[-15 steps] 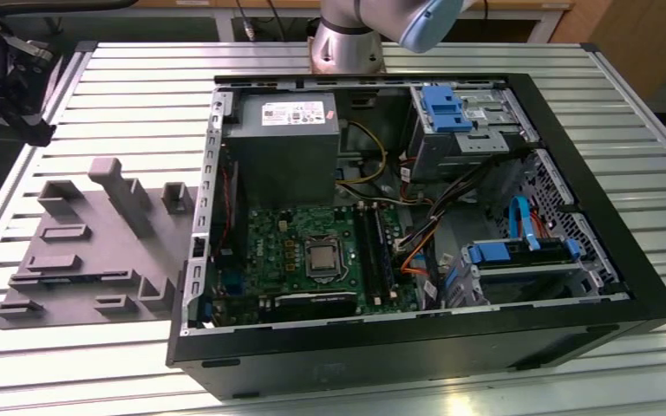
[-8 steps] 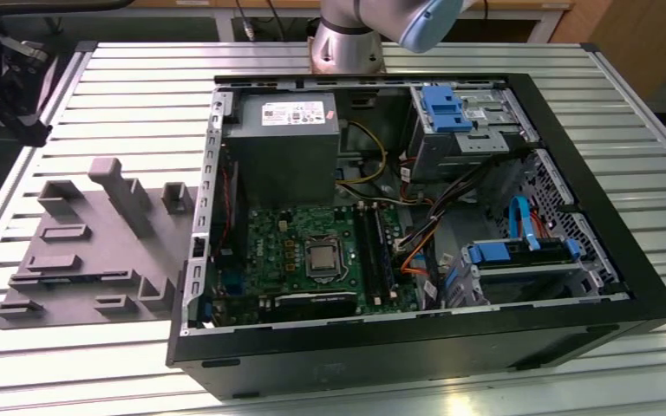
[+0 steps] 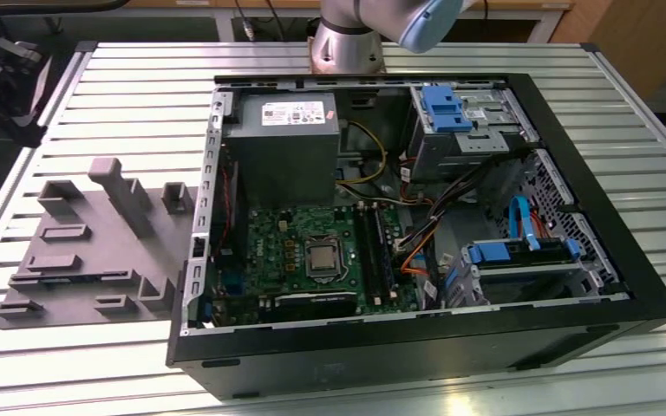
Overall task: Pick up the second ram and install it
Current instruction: 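Reach for the second ram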
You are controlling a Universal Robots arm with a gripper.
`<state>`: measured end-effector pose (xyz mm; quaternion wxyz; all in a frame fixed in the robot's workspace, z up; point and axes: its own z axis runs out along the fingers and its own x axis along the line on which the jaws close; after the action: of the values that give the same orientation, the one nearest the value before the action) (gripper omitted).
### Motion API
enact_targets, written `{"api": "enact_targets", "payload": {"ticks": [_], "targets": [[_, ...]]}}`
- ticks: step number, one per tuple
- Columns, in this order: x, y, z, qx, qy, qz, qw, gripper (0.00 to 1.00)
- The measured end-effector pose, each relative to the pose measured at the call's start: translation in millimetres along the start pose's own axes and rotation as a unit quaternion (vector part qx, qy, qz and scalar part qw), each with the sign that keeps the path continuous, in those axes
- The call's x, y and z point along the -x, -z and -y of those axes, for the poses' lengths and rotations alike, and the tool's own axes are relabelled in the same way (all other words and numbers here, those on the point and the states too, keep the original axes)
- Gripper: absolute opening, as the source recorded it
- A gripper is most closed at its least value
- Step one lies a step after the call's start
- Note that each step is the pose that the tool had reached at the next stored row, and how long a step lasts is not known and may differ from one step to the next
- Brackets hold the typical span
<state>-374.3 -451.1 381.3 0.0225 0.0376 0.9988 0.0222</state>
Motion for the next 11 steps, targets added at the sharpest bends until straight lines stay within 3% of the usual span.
{"api": "enact_targets", "payload": {"ticks": [11], "targets": [[-6.1,-0.1,0.5,0.0,0.0,0.0,1.0,0.11]]}}
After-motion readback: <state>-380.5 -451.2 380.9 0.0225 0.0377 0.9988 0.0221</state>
